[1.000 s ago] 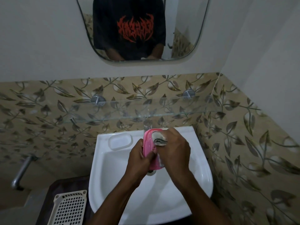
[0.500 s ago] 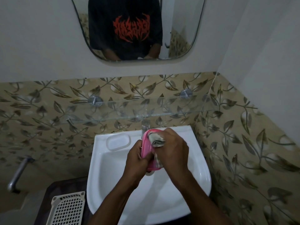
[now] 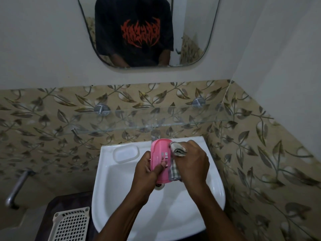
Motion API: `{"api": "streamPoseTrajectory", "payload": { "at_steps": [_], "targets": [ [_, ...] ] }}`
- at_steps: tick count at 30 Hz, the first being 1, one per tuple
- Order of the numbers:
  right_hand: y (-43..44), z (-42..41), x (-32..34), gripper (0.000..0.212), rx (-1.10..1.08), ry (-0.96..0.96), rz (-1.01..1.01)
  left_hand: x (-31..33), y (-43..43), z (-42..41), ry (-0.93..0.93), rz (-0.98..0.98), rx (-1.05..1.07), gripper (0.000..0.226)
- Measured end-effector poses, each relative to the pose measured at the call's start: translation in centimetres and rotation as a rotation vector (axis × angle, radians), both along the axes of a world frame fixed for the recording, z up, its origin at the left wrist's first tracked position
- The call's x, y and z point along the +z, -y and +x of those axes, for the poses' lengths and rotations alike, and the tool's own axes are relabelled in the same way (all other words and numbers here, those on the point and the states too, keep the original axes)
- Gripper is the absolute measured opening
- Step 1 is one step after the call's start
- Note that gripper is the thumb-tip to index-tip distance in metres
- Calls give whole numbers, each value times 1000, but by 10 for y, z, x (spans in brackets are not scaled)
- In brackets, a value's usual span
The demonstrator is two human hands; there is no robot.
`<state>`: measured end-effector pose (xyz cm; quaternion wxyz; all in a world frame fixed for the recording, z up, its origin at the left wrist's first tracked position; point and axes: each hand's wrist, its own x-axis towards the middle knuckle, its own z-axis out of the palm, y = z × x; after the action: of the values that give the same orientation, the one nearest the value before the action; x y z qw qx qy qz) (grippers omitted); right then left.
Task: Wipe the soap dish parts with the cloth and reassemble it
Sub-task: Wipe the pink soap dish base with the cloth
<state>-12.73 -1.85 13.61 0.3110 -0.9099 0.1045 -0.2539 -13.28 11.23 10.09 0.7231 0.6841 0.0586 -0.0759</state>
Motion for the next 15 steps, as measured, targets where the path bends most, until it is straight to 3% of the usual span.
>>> {"api": "streamPoseTrajectory", "payload": {
  "at_steps": [5,9,15],
  "targets": [
    [-3,-14,-11,21,132,-19,-167,-3,0,1,-42,-91,68,53],
    [1,-16,-11,18,157,-82,-194,-4,-5,6,-56,-97,21,46],
    [10,10,15,13,180,-34,-272,-1,-2,10,-54,-142,-61,46]
  ]
}}
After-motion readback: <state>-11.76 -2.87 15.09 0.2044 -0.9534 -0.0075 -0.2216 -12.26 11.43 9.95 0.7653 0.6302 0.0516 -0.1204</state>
